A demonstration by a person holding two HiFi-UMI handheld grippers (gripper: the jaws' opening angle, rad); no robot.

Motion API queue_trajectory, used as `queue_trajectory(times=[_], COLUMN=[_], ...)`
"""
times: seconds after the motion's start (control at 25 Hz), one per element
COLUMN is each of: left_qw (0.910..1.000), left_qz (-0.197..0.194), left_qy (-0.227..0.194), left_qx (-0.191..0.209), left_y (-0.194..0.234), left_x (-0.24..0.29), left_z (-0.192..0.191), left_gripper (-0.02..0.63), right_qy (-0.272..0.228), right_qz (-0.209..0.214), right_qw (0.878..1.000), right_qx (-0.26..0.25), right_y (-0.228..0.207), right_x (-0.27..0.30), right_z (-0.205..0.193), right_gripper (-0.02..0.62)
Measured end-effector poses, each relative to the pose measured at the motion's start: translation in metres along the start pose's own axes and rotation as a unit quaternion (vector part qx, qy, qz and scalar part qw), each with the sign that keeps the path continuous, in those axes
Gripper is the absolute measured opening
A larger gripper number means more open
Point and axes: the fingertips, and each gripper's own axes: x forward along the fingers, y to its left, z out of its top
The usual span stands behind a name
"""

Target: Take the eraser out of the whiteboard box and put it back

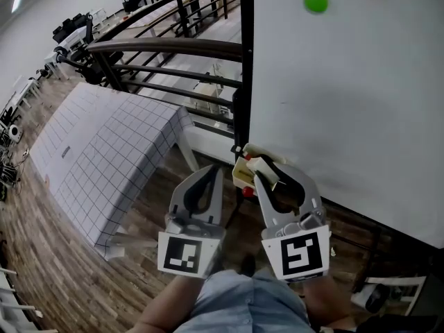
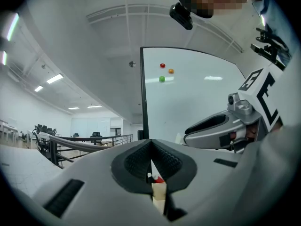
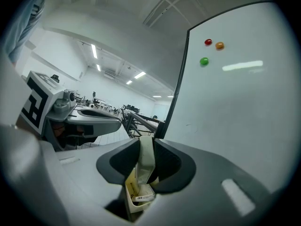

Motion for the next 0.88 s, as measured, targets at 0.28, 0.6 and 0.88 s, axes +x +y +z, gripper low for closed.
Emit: queue_trajectory(times=[0.28, 0.6, 0.88], left_qw=[0.9999, 0.9999, 0.9999], left_qz=[0.010, 0.012, 0.010], left_qy=[0.001, 0.002, 0.005], left_qx=[-0.006, -0.004, -0.007], left_y=[0.004, 0.009, 0.011], left_x=[-0.001, 0.002, 0.006], left_z=[-0.003, -0.004, -0.006], left_gripper=[-0.002, -0.002, -0.002], right_qy=[-0.001, 0.000, 0.008], right_qz=[0.005, 0.009, 0.015], right_qw=[1.000, 1.000, 1.000], right_qx=[0.000, 0.003, 0.011], right_y=[0.001, 0.002, 0.003], right_x=[0.002, 0.008, 0.013], right_z=[-0.001, -0.003, -0.008], right_gripper=[0.097, 0.097, 0.097])
